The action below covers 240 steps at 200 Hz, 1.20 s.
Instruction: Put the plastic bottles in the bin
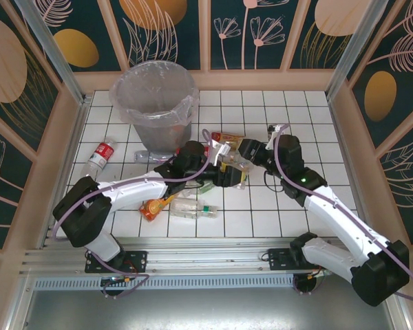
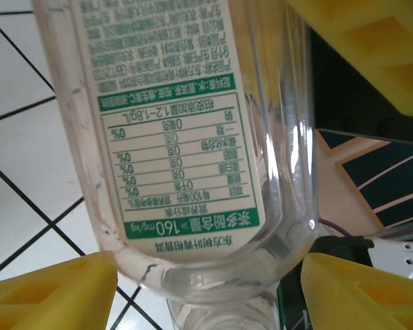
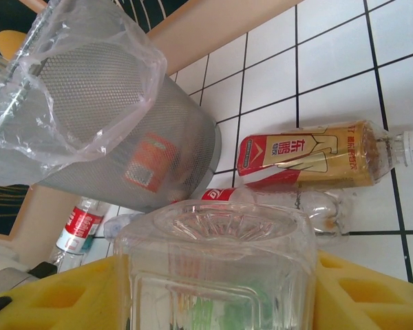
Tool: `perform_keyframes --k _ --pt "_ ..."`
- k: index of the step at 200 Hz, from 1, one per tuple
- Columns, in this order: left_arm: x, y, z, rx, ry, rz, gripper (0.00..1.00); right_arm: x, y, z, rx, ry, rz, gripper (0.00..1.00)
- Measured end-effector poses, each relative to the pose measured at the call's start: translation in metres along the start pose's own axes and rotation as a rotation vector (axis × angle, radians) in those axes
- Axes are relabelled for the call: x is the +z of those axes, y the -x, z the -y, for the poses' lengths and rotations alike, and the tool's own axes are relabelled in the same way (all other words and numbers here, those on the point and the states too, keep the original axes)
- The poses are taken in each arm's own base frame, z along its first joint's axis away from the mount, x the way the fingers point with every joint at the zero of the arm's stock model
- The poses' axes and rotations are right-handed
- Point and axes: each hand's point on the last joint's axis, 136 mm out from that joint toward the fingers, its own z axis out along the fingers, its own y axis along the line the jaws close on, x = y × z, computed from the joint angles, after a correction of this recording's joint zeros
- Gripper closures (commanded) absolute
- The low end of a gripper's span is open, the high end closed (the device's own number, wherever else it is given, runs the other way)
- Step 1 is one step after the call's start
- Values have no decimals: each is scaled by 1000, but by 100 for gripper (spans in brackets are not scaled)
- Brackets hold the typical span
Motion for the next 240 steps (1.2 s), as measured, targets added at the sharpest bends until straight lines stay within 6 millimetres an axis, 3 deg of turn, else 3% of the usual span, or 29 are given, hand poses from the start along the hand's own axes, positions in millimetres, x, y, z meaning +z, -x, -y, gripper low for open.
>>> perform_keyframes --k 44,66,159,215,240 --pt "14 -7 9 4 -27 -46 35 -2 1 -1 0 6 10 41" --pt "15 -7 9 5 -27 -51 46 -5 4 -2 -1 10 22 41" --pt "15 -9 5 -15 -8 -59 57 -7 7 4 -1 -19 49 40" --pt "12 -8 8 -7 2 -56 55 -8 8 5 0 -24 53 23" --pt "8 -4 12 0 18 -47 53 -18 11 1 -16 -8 69 14"
